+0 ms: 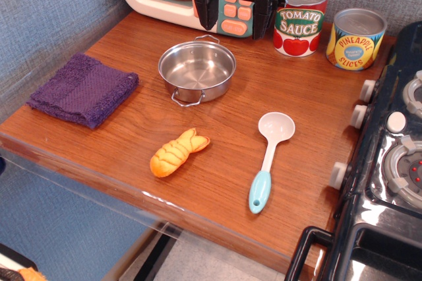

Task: Place the pot onto the purple towel

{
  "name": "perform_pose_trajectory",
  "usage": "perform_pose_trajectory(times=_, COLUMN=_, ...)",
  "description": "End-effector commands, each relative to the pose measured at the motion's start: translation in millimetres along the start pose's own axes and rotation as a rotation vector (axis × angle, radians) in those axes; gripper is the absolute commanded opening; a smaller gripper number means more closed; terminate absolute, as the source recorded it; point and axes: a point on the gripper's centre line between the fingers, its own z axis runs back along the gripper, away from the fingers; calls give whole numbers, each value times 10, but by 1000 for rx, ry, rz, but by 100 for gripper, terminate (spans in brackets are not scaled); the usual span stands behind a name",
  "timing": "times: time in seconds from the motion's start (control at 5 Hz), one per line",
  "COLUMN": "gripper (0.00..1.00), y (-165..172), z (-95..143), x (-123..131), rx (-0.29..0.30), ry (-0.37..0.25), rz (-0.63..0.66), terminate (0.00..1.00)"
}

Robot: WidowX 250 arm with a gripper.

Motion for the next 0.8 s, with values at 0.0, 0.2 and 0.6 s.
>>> perform_pose_trajectory(times=0.0, gripper=100, y=0, z=0, x=0, rx=0, ry=0, rz=0, terminate=0)
perform_pose_trajectory(times=0.2, gripper=100, y=199, z=-96, x=74, rx=-30, ry=-44, rz=90, terminate=0)
perform_pose_trajectory(times=0.6, gripper=100, y=239, z=-481, x=248, rx=-112, ry=-111, rz=128, terminate=0)
